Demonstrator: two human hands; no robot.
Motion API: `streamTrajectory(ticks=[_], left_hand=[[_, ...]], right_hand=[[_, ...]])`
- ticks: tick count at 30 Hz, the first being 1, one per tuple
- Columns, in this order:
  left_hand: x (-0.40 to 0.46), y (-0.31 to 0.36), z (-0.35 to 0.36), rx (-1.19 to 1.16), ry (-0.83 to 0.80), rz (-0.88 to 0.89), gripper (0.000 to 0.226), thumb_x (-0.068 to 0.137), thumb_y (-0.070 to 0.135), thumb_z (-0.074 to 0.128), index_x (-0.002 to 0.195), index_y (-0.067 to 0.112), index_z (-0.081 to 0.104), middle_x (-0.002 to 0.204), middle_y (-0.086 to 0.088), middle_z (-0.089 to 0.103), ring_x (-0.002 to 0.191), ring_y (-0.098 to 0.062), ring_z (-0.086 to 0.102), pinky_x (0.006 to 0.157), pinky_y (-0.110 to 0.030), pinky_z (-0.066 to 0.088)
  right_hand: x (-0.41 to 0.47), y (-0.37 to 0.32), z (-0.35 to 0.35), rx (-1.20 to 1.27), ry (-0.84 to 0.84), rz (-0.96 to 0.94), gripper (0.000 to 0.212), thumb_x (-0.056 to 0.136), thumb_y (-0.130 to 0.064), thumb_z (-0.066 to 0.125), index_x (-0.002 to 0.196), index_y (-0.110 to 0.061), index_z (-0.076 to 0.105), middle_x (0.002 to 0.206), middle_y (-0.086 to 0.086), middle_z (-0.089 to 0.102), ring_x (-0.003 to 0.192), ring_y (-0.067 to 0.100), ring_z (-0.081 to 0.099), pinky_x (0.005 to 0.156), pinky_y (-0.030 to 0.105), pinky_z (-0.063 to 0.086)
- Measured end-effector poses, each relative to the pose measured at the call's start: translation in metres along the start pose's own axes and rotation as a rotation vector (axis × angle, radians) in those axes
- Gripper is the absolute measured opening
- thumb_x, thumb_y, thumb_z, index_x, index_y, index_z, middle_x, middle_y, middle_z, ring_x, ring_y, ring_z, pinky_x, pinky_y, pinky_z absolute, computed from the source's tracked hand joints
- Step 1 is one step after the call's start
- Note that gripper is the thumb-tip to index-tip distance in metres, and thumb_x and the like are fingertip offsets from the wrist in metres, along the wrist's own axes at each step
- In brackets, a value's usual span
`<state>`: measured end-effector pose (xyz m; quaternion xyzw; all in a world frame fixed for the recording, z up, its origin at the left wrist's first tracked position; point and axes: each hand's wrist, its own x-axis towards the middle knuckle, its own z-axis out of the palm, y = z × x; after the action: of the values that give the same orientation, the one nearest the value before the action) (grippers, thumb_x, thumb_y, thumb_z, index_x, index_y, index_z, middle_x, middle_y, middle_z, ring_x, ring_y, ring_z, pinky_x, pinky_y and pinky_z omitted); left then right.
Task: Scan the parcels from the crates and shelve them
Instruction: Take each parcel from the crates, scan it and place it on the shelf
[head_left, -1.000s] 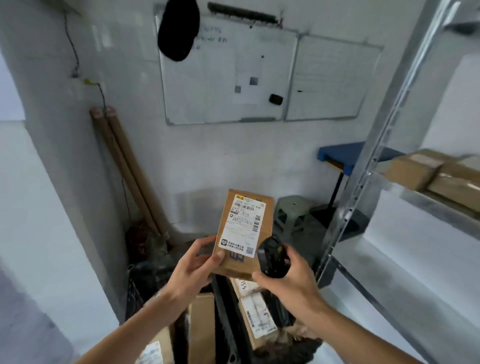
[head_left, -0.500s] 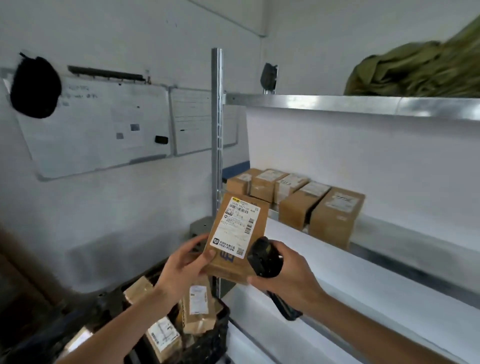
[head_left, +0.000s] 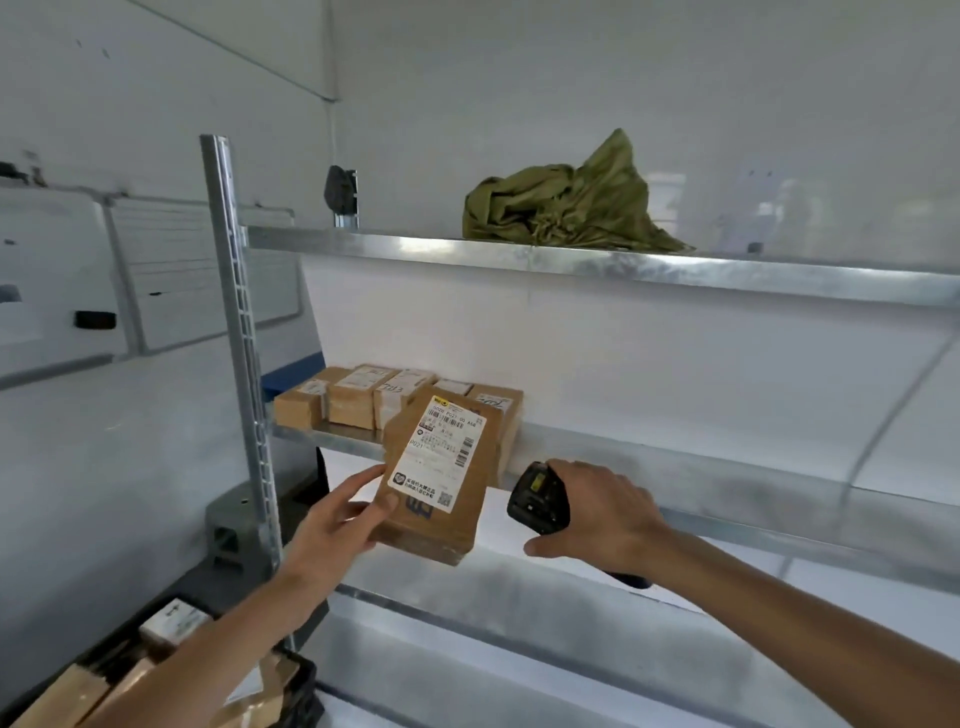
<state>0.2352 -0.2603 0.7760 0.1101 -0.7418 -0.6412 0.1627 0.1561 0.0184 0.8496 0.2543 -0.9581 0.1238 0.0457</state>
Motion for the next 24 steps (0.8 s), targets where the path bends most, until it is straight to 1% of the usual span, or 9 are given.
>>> streamTrajectory(ticks=[2, 5, 7, 11, 16, 18, 22, 24], left_hand=[[0.003, 0.001, 0.010, 0.003, -0.028, 0.007, 0.045, 0.076, 0.051, 0.071, 0.120, 0.053, 0.062, 0.108, 0.006, 0.076, 0.112, -0.018, 0.067, 0.100, -0.048, 0.054], [0.007, 0.004, 0.022, 0.010, -0.026, 0.037, 0.039, 0.074, 0.053, 0.071, 0.112, 0.060, 0.062, 0.107, 0.011, 0.076, 0.110, -0.017, 0.067, 0.095, -0.045, 0.058], [0.008, 0.007, 0.029, 0.002, -0.039, 0.046, 0.036, 0.075, 0.052, 0.070, 0.109, 0.061, 0.061, 0.108, 0.011, 0.075, 0.110, -0.016, 0.066, 0.095, -0.045, 0.058], [0.007, 0.010, 0.043, 0.003, -0.062, 0.043, 0.036, 0.080, 0.046, 0.069, 0.114, 0.054, 0.060, 0.112, 0.006, 0.074, 0.110, -0.016, 0.065, 0.098, -0.047, 0.056], [0.008, 0.011, 0.050, 0.008, -0.082, 0.041, 0.049, 0.076, 0.051, 0.070, 0.124, 0.047, 0.061, 0.113, 0.001, 0.074, 0.113, -0.021, 0.066, 0.099, -0.051, 0.055], [0.009, 0.012, 0.053, 0.013, -0.085, 0.040, 0.051, 0.075, 0.052, 0.070, 0.125, 0.046, 0.061, 0.112, 0.002, 0.075, 0.112, -0.020, 0.066, 0.098, -0.049, 0.056], [0.010, 0.013, 0.054, -0.002, -0.080, 0.034, 0.049, 0.075, 0.054, 0.071, 0.123, 0.050, 0.061, 0.104, 0.004, 0.076, 0.109, -0.017, 0.067, 0.092, -0.040, 0.058], [0.010, 0.013, 0.056, -0.005, -0.087, 0.028, 0.053, 0.074, 0.055, 0.071, 0.126, 0.048, 0.061, 0.106, 0.002, 0.076, 0.110, -0.018, 0.067, 0.092, -0.039, 0.058]], right_hand=[[-0.007, 0.012, -0.009, -0.062, -0.011, 0.044, 0.066, 0.071, -0.061, 0.083, 0.124, -0.035, 0.054, 0.116, -0.011, 0.063, 0.107, 0.019, 0.060, 0.078, 0.033, 0.038], [-0.016, 0.029, -0.019, -0.124, -0.007, 0.090, 0.070, 0.069, -0.063, 0.083, 0.125, -0.033, 0.054, 0.116, -0.010, 0.063, 0.110, 0.021, 0.060, 0.081, 0.035, 0.039], [-0.021, 0.036, -0.024, -0.148, 0.004, 0.108, 0.072, 0.067, -0.064, 0.084, 0.126, -0.034, 0.054, 0.116, -0.011, 0.063, 0.110, 0.021, 0.060, 0.082, 0.036, 0.040], [-0.028, 0.046, -0.031, -0.182, 0.004, 0.130, 0.070, 0.067, -0.065, 0.084, 0.124, -0.034, 0.054, 0.115, -0.011, 0.064, 0.109, 0.021, 0.060, 0.080, 0.035, 0.039], [-0.034, 0.053, -0.039, -0.216, -0.004, 0.143, 0.071, 0.066, -0.066, 0.084, 0.122, -0.032, 0.055, 0.110, -0.010, 0.064, 0.102, 0.021, 0.059, 0.078, 0.035, 0.038], [-0.036, 0.056, -0.042, -0.233, -0.008, 0.145, 0.071, 0.066, -0.066, 0.084, 0.121, -0.032, 0.055, 0.110, -0.010, 0.064, 0.104, 0.022, 0.061, 0.078, 0.035, 0.039], [-0.039, 0.061, -0.046, -0.262, -0.039, 0.152, 0.068, 0.065, -0.065, 0.084, 0.117, -0.031, 0.056, 0.107, -0.011, 0.065, 0.101, 0.021, 0.062, 0.077, 0.034, 0.040], [-0.041, 0.065, -0.048, -0.282, -0.050, 0.159, 0.067, 0.064, -0.064, 0.085, 0.115, -0.031, 0.056, 0.106, -0.011, 0.065, 0.100, 0.021, 0.062, 0.076, 0.034, 0.041]])
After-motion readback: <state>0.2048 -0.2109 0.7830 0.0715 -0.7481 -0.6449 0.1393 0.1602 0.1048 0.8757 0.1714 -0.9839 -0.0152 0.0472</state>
